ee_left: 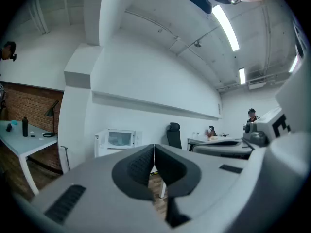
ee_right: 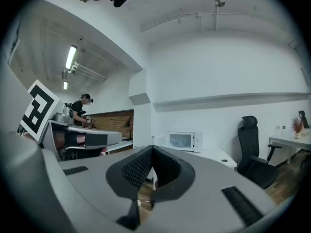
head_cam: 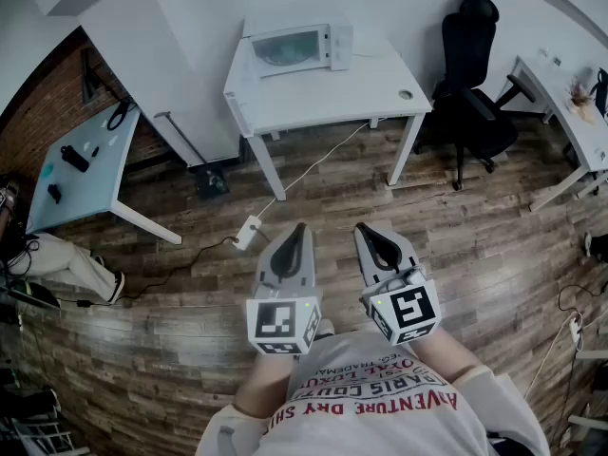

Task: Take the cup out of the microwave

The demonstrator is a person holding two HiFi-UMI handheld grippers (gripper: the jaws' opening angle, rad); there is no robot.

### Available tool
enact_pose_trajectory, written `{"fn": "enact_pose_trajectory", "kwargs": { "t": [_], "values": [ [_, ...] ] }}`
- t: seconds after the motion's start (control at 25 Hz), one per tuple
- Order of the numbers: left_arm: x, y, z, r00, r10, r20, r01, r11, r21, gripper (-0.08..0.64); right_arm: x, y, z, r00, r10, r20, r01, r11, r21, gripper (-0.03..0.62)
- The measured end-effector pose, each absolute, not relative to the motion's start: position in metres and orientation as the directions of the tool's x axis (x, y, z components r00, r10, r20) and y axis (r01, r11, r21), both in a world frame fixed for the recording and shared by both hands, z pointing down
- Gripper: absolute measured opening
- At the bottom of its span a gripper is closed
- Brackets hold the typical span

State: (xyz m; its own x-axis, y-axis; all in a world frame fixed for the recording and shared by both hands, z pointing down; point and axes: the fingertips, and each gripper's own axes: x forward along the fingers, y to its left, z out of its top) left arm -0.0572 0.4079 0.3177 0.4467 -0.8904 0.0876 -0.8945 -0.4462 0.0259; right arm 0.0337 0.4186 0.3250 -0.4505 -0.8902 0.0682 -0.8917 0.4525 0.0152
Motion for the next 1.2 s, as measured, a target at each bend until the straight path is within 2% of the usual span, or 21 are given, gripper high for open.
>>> {"fn": "enact_pose_trajectory", "kwargs": {
  "t": [0.48,0.72,1.2],
  "values": [
    [-0.059,0.390,0.325,0.476,-0.875,0.093,-0.880,-0.473,0.055,0.008,0.038,0.399,0.330,-0.395,-0.916,0.069,-0.918,0.396,0.006,0.011],
    [-0.075,0.378,0.337,0.487,-0.868,0.102,-0.874,-0.481,0.072,0.008,0.017,0.392,0.331,-0.390,-0.920,0.041,-0.918,0.392,0.064,0.011],
    [-0.106,0.336,0.349,0.491,-0.863,0.119,-0.871,-0.484,0.089,0.008,0.003,0.349,0.353,-0.356,-0.928,0.105,-0.934,0.355,-0.029,0.011]
  ]
}}
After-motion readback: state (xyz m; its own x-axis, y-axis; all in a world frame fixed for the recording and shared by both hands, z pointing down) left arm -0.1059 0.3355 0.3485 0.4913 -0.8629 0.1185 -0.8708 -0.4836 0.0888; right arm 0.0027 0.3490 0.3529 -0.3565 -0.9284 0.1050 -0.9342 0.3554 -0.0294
